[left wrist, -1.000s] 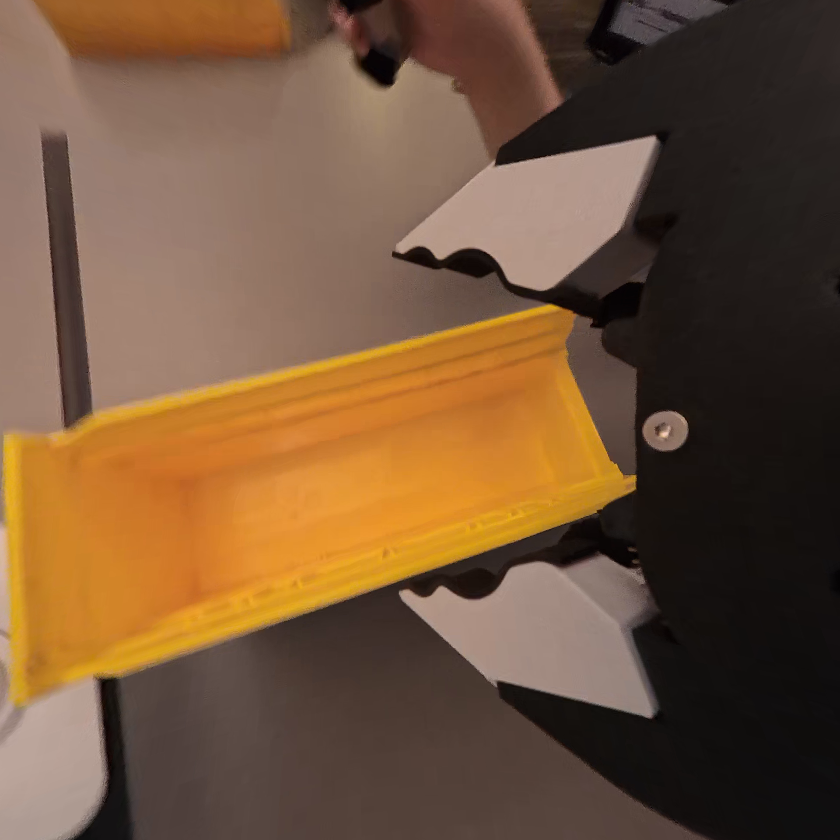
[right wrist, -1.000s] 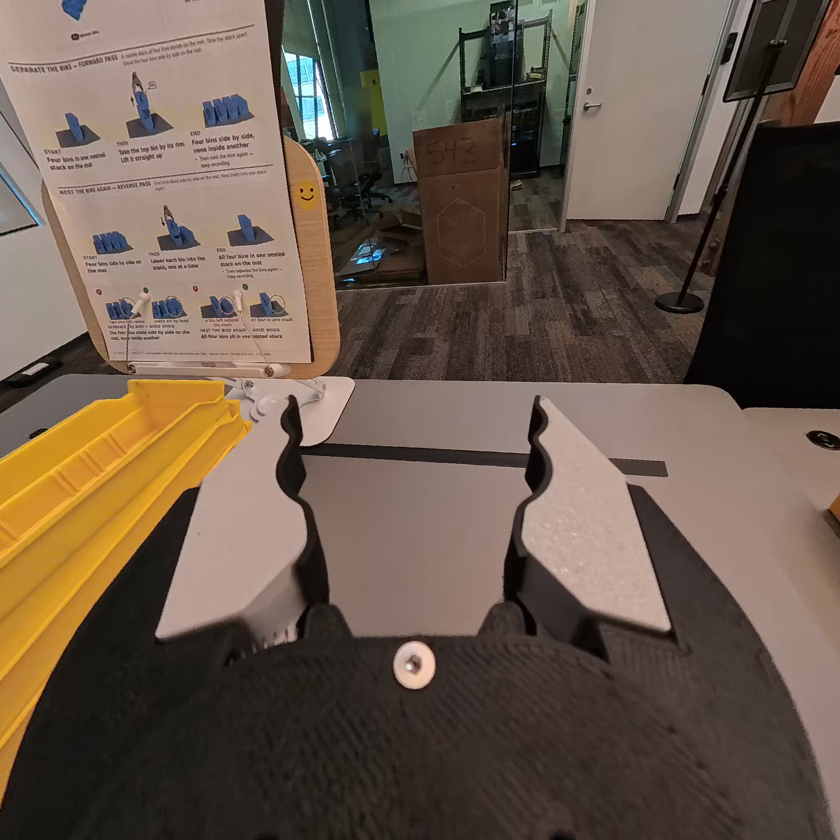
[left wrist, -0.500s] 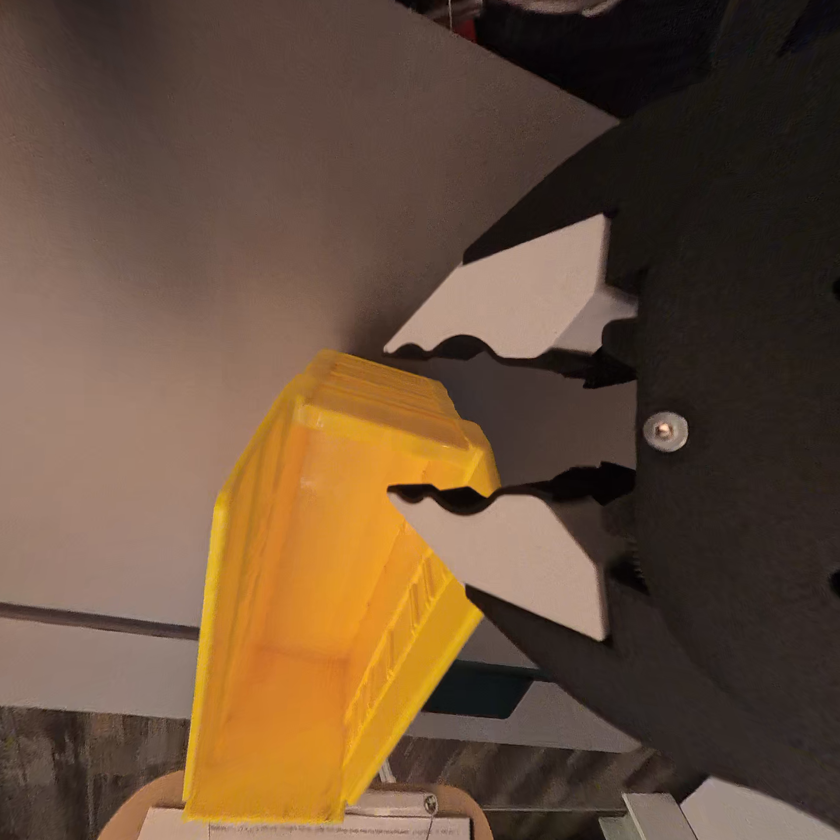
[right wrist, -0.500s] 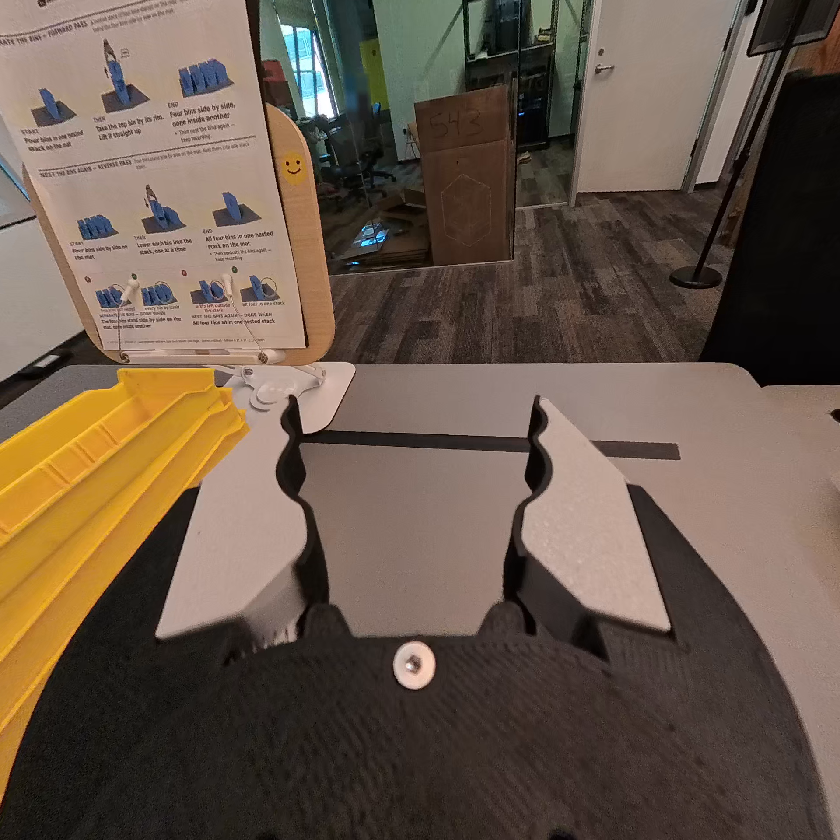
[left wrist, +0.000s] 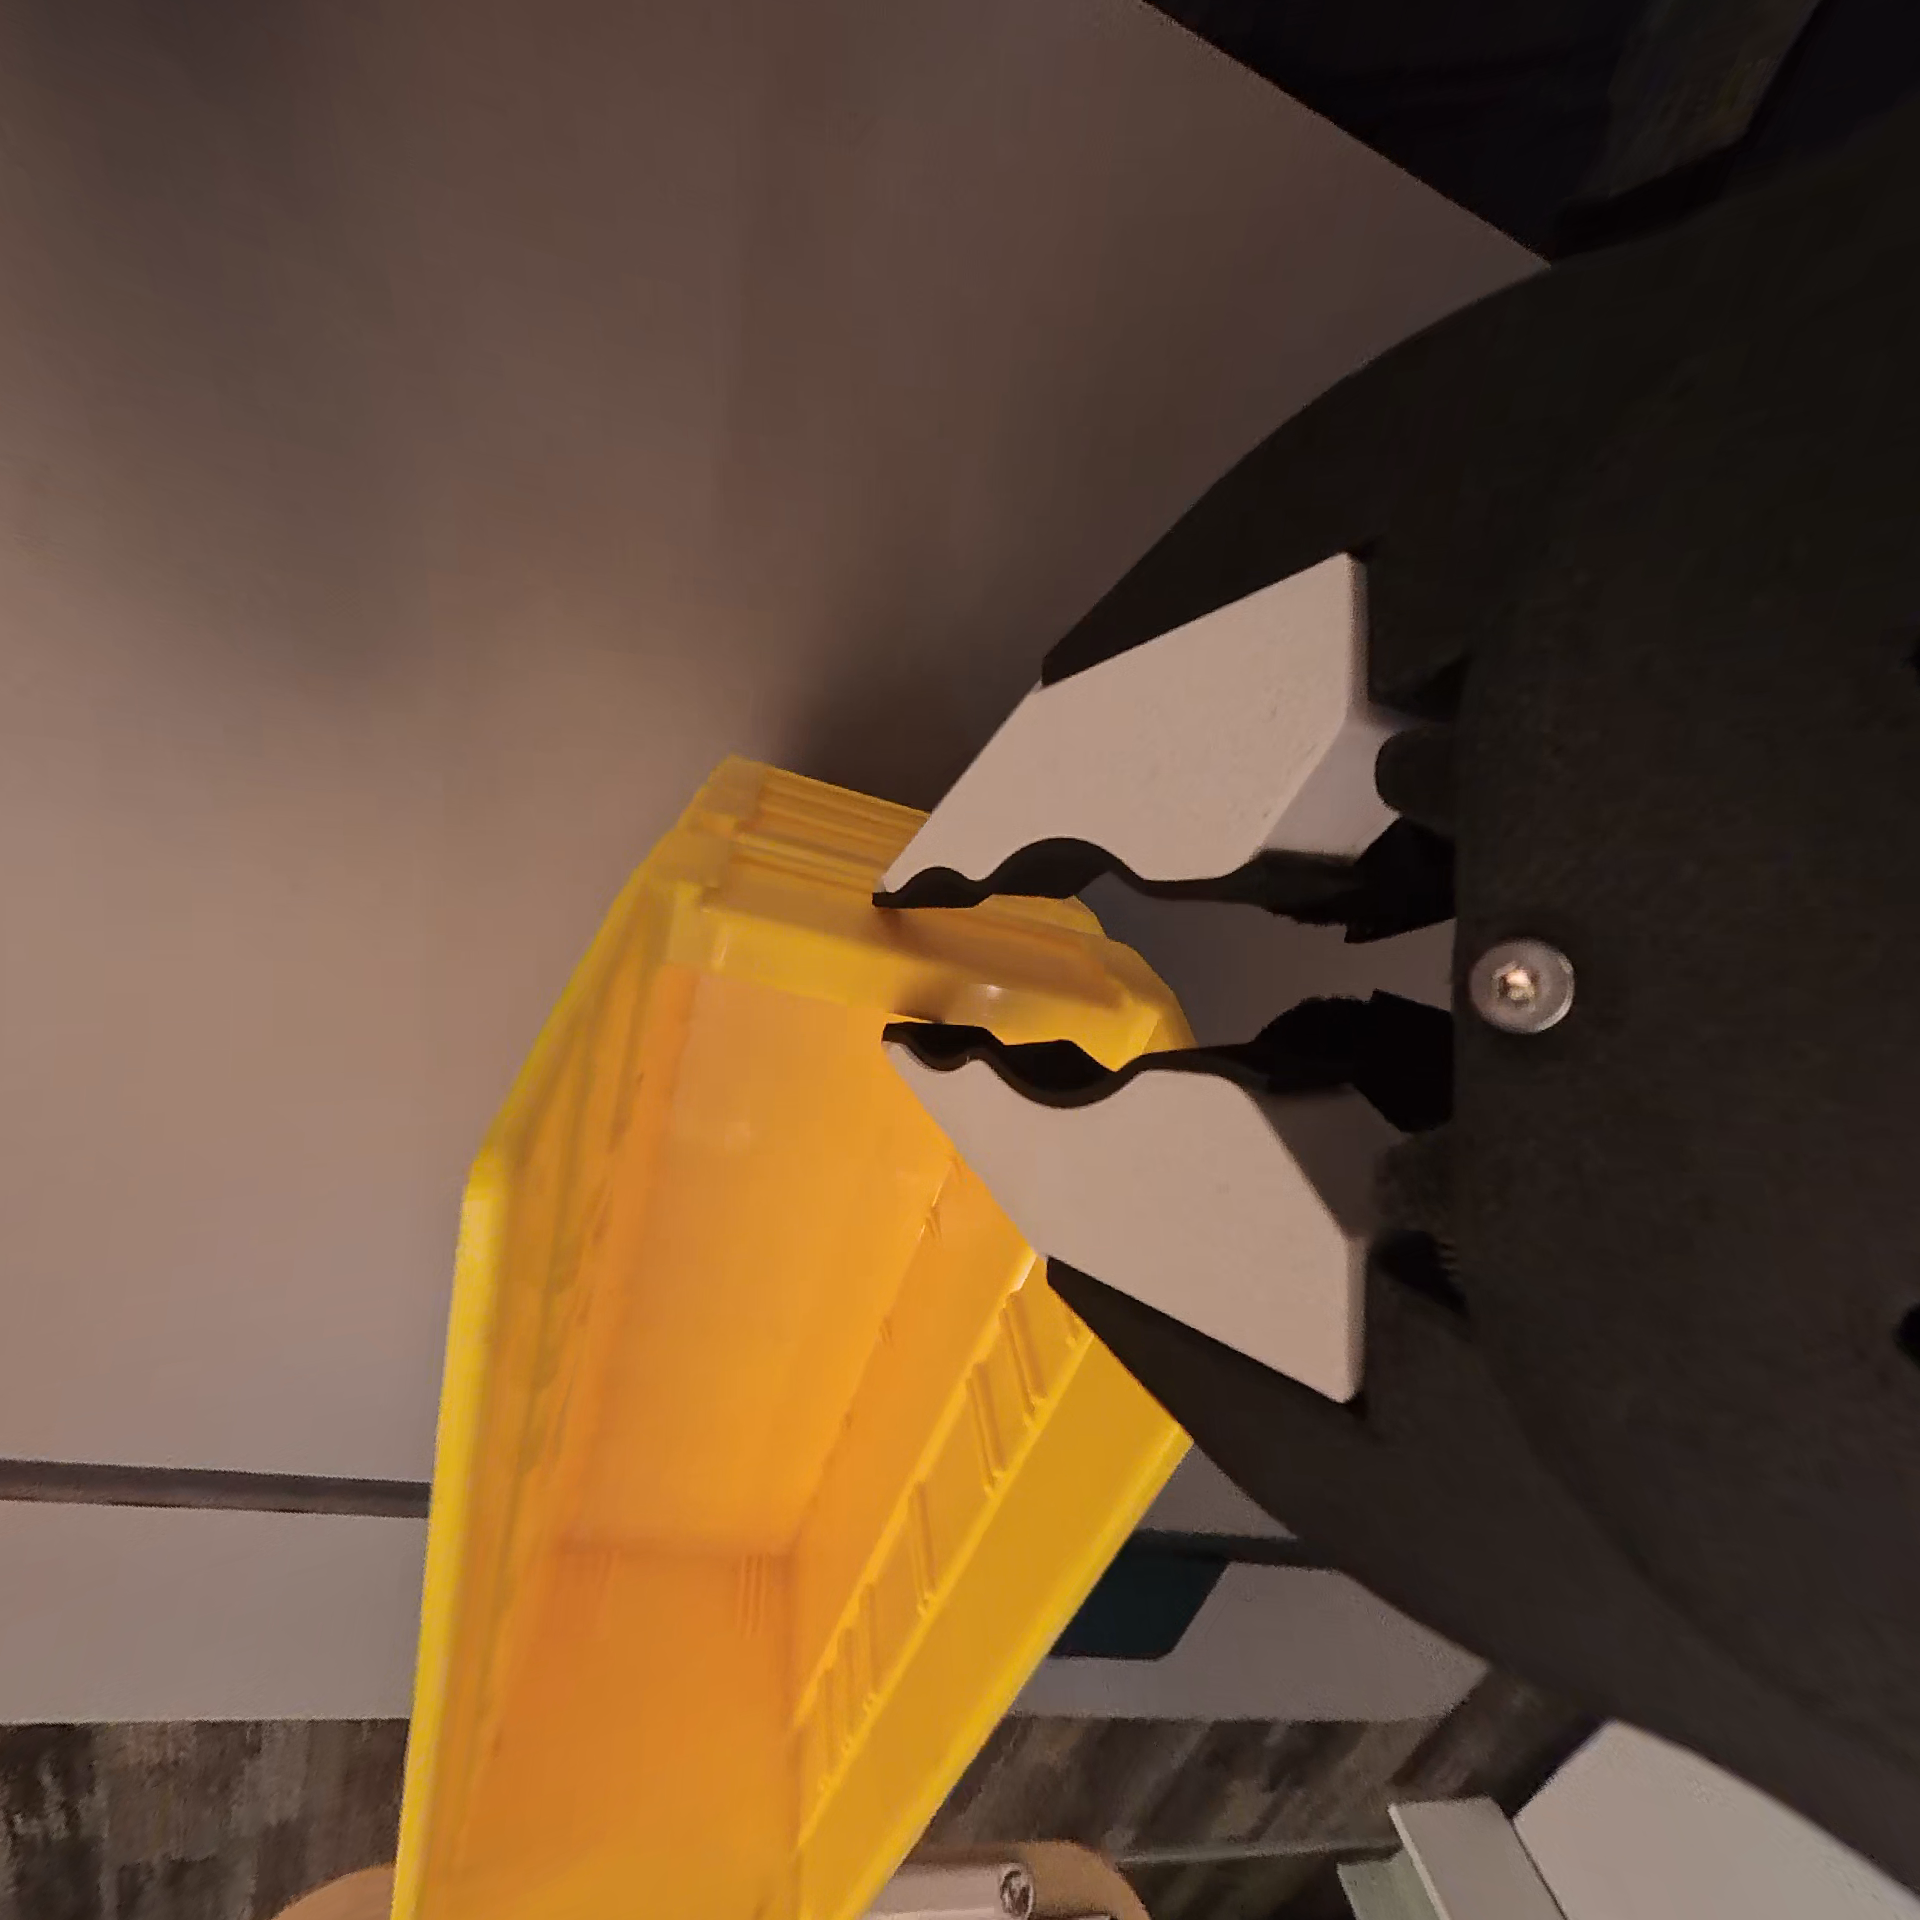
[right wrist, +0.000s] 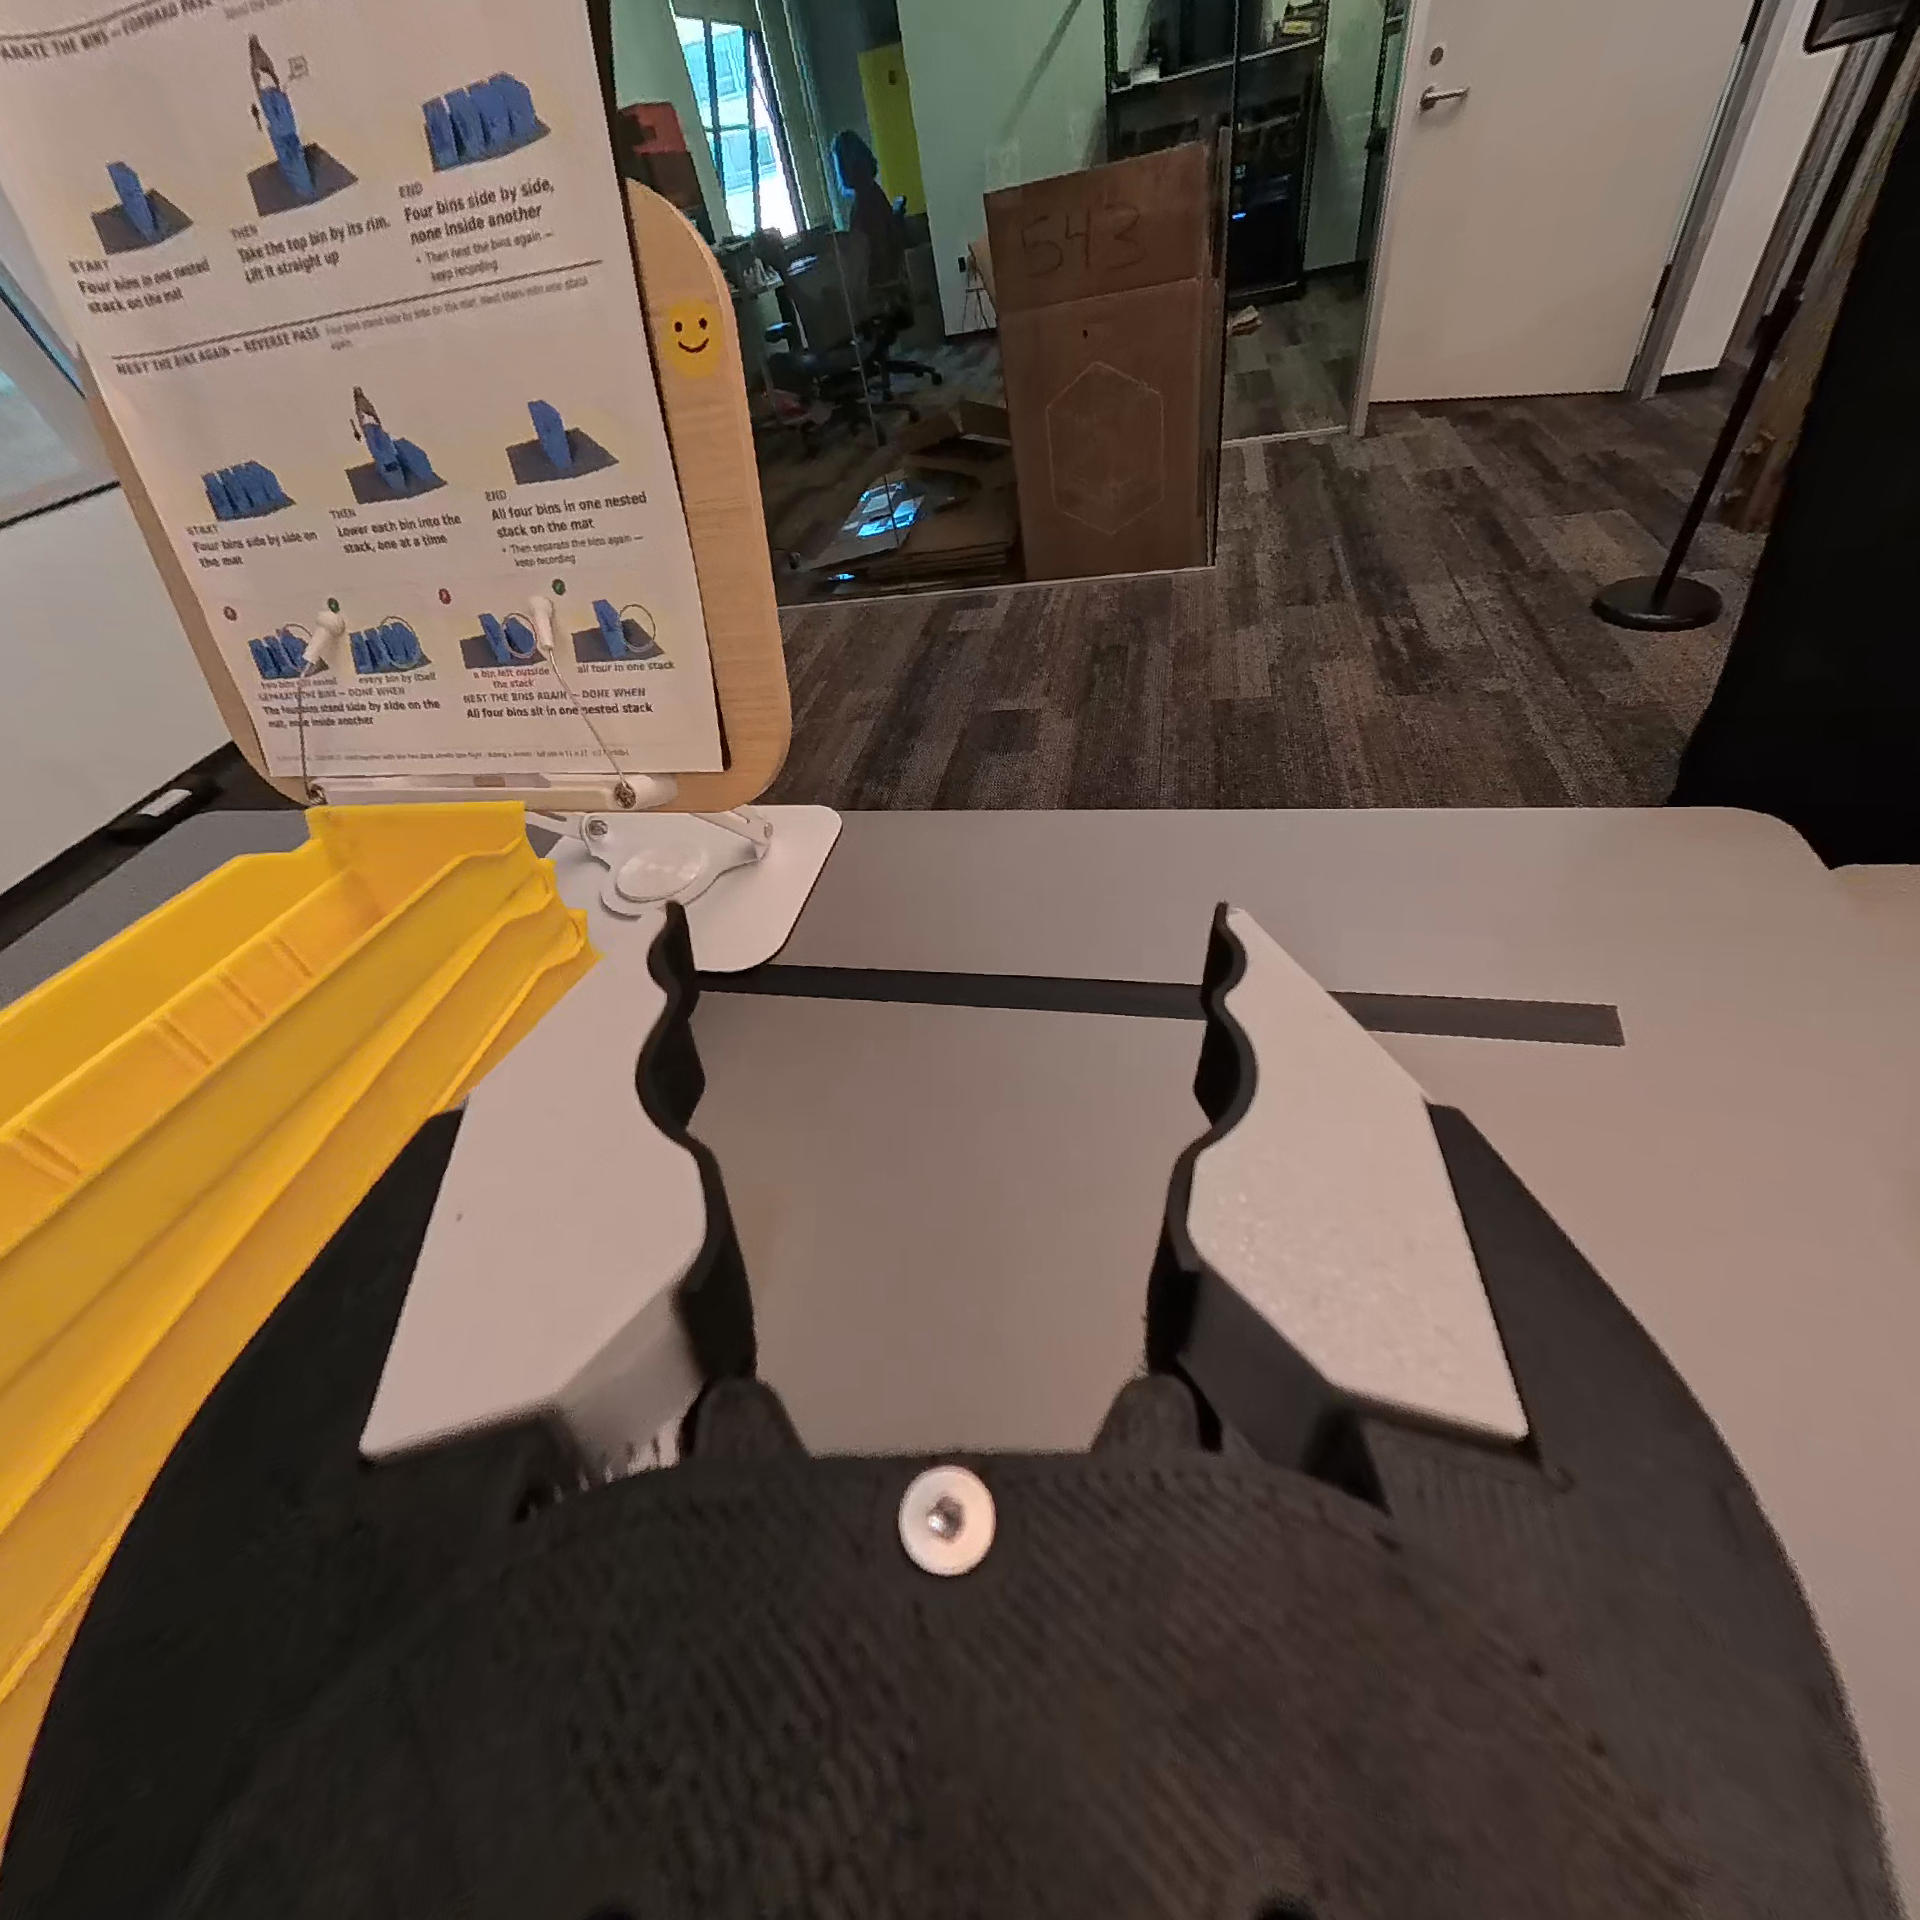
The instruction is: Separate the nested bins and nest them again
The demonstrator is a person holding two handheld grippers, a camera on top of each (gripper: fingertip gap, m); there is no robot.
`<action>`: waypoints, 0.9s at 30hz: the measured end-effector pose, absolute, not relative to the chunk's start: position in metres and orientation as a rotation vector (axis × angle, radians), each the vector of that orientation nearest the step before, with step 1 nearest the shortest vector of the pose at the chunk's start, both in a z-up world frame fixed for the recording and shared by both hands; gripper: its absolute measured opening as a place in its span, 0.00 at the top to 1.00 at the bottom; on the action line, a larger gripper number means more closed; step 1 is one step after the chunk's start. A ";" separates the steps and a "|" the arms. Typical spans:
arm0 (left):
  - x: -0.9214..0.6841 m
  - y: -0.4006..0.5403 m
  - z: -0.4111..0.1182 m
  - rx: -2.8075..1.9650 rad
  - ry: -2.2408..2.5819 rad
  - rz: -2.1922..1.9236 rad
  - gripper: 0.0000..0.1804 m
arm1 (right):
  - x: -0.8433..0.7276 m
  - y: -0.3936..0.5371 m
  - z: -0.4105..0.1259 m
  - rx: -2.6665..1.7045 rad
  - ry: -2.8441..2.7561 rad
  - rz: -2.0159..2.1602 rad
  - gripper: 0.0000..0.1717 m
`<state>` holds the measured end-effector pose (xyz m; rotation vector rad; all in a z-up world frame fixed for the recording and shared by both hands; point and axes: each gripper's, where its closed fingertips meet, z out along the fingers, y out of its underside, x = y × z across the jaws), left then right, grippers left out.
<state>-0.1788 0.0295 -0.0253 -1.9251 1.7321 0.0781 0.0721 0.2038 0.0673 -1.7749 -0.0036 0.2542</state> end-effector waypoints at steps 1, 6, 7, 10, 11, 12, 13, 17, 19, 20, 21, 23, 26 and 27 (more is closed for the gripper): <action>-0.177 0.030 -0.025 -1.940 1.708 0.056 0.88 | 0.072 0.204 0.067 -1.776 -0.004 0.257 0.43; -0.179 0.031 -0.025 -1.917 1.708 0.107 0.88 | 0.072 0.205 0.064 -1.786 -0.006 0.252 0.43; -0.178 0.030 -0.025 -1.874 1.742 0.136 0.86 | 0.071 0.205 0.064 -1.786 -0.005 0.257 0.43; -0.177 0.031 -0.024 -1.821 1.806 0.170 0.81 | 0.071 0.206 0.061 -1.794 -0.007 0.257 0.43; -0.177 0.030 -0.026 -1.863 1.818 0.153 0.80 | 0.070 0.206 0.060 -1.799 -0.012 0.255 0.43; -0.177 0.026 -0.029 -1.926 1.833 0.120 0.78 | 0.070 0.207 0.060 -1.803 -0.017 0.256 0.44; -0.177 0.023 -0.031 -1.980 1.844 0.094 0.76 | 0.069 0.207 0.059 -1.805 -0.020 0.257 0.43; -0.176 0.024 -0.035 -2.029 1.869 0.130 0.79 | 0.065 0.206 0.059 -1.808 -0.039 0.265 0.44; -0.177 0.031 -0.036 -2.014 1.846 0.229 0.85 | 0.064 0.206 0.059 -1.809 -0.044 0.272 0.45; -0.177 0.032 -0.036 -2.010 1.841 0.260 0.85 | 0.063 0.206 0.059 -1.810 -0.045 0.273 0.45; -0.178 0.032 -0.036 -2.009 1.837 0.288 0.85 | 0.063 0.206 0.059 -1.811 -0.047 0.274 0.45; -0.178 0.032 -0.035 -1.992 1.836 0.342 0.85 | 0.063 0.206 0.060 -1.809 -0.045 0.280 0.45; -0.175 0.033 -0.026 -1.919 1.806 0.397 0.85 | 0.065 0.205 0.062 -1.801 -0.038 0.284 0.45; -0.173 0.033 -0.023 -1.884 1.792 0.413 0.85 | 0.066 0.204 0.063 -1.799 -0.036 0.284 0.45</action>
